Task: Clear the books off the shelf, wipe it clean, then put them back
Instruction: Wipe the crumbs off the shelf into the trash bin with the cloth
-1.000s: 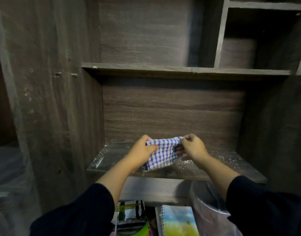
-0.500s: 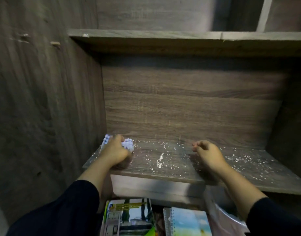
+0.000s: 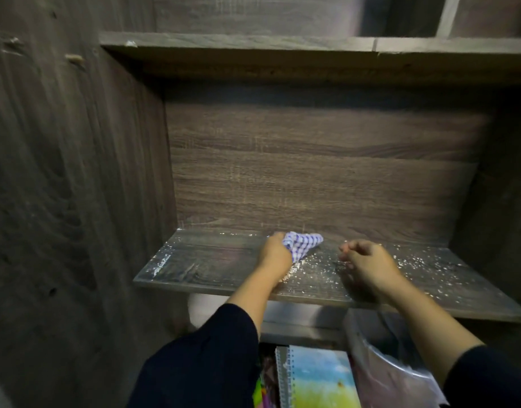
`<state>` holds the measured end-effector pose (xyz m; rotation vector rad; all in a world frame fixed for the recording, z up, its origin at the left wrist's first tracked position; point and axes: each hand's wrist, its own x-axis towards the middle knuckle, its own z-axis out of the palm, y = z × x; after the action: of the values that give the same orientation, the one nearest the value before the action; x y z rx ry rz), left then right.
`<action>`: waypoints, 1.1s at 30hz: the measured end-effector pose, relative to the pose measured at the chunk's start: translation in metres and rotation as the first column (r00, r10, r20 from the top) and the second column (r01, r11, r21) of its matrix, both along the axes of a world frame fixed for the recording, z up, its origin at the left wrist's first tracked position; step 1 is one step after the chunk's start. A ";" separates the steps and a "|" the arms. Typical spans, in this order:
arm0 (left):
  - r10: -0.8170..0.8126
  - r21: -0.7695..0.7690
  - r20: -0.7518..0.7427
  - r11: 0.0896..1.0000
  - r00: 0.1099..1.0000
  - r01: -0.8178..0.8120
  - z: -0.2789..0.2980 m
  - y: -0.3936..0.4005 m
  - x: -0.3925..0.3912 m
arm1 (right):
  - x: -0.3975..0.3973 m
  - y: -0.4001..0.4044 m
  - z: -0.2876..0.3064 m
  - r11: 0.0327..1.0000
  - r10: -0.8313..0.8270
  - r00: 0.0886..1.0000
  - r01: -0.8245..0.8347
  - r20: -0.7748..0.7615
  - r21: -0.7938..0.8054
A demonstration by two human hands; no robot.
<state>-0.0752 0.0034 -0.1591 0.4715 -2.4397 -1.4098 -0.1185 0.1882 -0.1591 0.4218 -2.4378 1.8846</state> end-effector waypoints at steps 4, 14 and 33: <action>0.268 0.505 -0.241 0.855 0.933 -0.115 0.040 -0.012 0.012 | -0.007 0.000 0.004 1.000 0.003 1.000 -0.003 -0.005 -0.023; 0.384 -0.559 0.099 0.785 0.918 -0.268 0.001 -0.175 0.076 | -0.019 -0.010 0.002 0.999 -0.025 0.999 0.024 -0.044 -0.040; 0.125 0.423 -0.234 0.906 0.964 -0.015 -0.014 -0.041 -0.021 | -0.001 -0.011 0.004 0.898 0.033 0.996 0.005 -0.079 0.439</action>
<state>-0.0964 -0.0377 -0.1732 0.4297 -1.8981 -1.8416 -0.1191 0.1773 -0.1547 0.5198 -2.7969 1.2694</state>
